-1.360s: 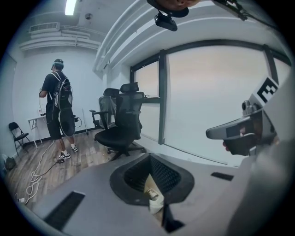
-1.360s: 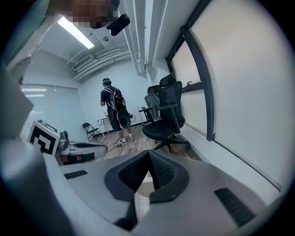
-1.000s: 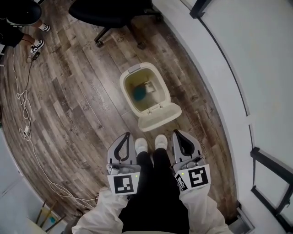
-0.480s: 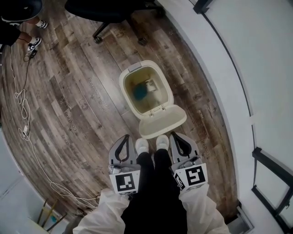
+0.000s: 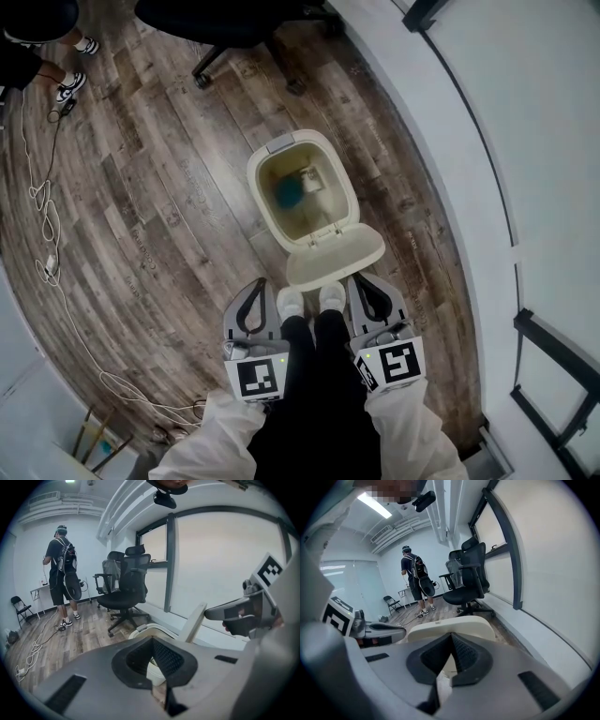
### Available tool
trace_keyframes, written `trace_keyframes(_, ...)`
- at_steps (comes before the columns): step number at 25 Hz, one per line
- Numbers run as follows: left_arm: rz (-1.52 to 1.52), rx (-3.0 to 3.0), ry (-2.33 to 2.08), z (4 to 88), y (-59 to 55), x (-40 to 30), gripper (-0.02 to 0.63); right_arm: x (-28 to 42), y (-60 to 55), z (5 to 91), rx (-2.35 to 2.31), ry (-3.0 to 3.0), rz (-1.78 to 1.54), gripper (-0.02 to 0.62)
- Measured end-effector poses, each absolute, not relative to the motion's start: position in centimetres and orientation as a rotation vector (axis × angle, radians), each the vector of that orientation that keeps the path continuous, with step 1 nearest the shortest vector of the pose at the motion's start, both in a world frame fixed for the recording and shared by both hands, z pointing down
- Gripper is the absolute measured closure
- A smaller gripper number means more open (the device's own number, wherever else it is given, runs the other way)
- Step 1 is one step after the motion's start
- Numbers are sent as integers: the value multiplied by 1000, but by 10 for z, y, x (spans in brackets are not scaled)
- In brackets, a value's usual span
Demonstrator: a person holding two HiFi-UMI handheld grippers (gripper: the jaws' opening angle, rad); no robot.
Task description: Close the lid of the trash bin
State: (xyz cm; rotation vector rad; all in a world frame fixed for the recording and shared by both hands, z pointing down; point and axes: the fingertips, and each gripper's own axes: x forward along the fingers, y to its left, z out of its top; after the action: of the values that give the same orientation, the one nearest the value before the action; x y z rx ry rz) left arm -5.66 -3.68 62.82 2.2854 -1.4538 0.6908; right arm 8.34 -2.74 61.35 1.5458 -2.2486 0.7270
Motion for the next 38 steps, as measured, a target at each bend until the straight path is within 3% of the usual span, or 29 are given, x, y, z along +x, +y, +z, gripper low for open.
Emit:
trace_keyframes(21, 597, 2208, -1547, 624, -78, -73, 598, 57, -118, 631, 1502, -2270, 627, 572)
trace_keyframes(38, 570, 2130, -1574, 629, -93, -109, 598, 34, -175, 699, 1423, -2188, 673, 572)
